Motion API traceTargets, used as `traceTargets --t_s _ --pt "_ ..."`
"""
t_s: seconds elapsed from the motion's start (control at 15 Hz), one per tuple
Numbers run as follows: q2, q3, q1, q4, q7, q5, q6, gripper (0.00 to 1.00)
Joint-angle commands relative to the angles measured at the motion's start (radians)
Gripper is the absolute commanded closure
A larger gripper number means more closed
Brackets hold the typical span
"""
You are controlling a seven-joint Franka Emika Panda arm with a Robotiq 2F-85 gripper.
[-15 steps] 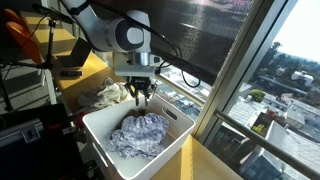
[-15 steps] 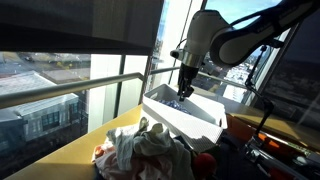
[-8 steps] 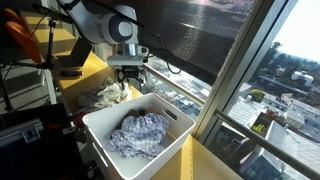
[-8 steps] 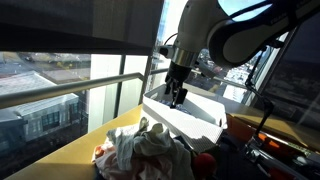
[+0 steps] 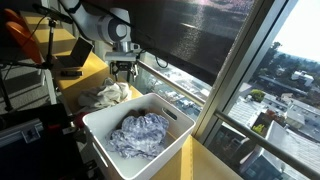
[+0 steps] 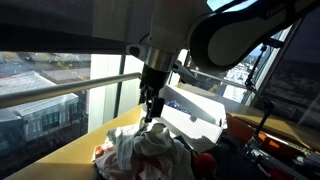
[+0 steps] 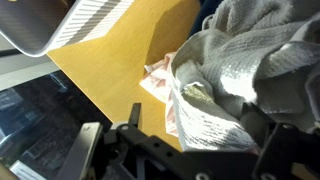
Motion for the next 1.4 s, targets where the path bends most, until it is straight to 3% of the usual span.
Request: traceTargets --t_s 0.0,0.27,0.6,0.67,0.73,1.33 --pt "0.166 0.017 -0.043 0.099 -0.063 0.084 0.026 0.0" --pt "0.349 0.053 -0.064 0.196 -0.107 0.173 -0.018 0.0" --pt "0.532 0.09 -0.011 0.341 -0.107 0.184 -0.097 0.0" --pt "0.544 0.09 -0.008 0.364 -0.109 0.184 -0.119 0.25" --pt "0.549 0.089 -0.006 0.382 -0.114 0.184 -0.145 0.26" --pt "0.498 0.082 -0.027 0.379 -0.118 0.186 -0.199 0.88"
